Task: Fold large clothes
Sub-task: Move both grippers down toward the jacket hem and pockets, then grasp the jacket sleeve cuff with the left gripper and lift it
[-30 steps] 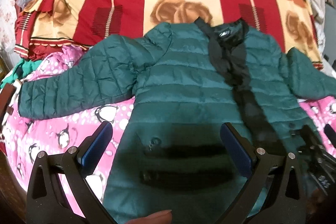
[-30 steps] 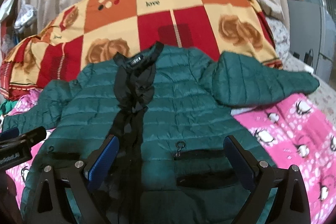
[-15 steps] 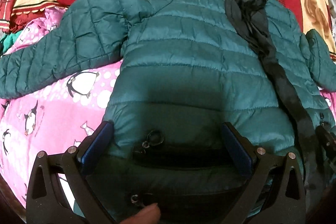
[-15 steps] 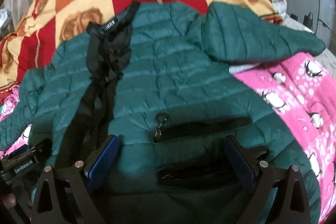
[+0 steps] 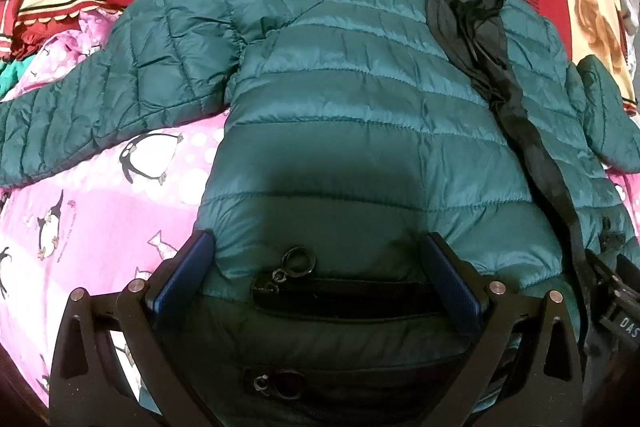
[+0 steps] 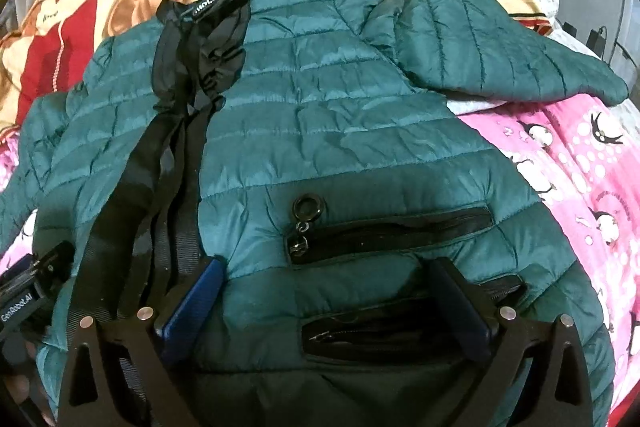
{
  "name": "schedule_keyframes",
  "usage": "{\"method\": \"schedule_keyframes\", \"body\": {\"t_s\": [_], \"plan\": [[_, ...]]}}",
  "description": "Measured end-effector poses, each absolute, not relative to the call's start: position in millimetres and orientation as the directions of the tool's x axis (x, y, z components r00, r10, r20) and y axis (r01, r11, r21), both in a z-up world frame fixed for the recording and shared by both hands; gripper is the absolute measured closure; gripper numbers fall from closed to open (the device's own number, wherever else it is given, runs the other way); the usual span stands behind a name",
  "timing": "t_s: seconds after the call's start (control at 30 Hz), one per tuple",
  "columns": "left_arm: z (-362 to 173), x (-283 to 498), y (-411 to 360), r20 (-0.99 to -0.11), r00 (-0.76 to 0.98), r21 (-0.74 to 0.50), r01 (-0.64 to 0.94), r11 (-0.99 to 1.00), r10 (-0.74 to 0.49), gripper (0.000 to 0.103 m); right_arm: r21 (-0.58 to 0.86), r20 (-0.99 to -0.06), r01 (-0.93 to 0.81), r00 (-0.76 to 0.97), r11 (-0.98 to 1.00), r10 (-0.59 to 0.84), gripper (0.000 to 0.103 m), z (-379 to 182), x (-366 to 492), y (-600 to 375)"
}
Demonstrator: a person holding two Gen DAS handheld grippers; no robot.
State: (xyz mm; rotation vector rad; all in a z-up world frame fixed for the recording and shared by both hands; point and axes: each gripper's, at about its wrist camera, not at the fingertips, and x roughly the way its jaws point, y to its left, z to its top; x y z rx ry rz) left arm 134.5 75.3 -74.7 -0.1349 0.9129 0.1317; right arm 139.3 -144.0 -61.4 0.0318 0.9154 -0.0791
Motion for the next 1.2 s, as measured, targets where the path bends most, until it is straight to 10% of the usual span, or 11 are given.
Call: {"method": "schedule_keyframes", "body": {"t_s": [0.6,1.2], "plan": [[-66.9,131.1,83.7,-0.787,0.611,-0.048,-0.192,0.98,0.081,0.0,-0.011,-0.777,0.083,0.626,0.996,-0.061,0.0,-63.3,140.2,-141.5],[-58.9,17.4,414.0,-0.5,0.86,-0.601,-0.427,0.676,0.099,0.001,0.017,-0.777,0.072,0.628,0.997,-0.032,0.0,-62.2,138.4,-144.2]]}}
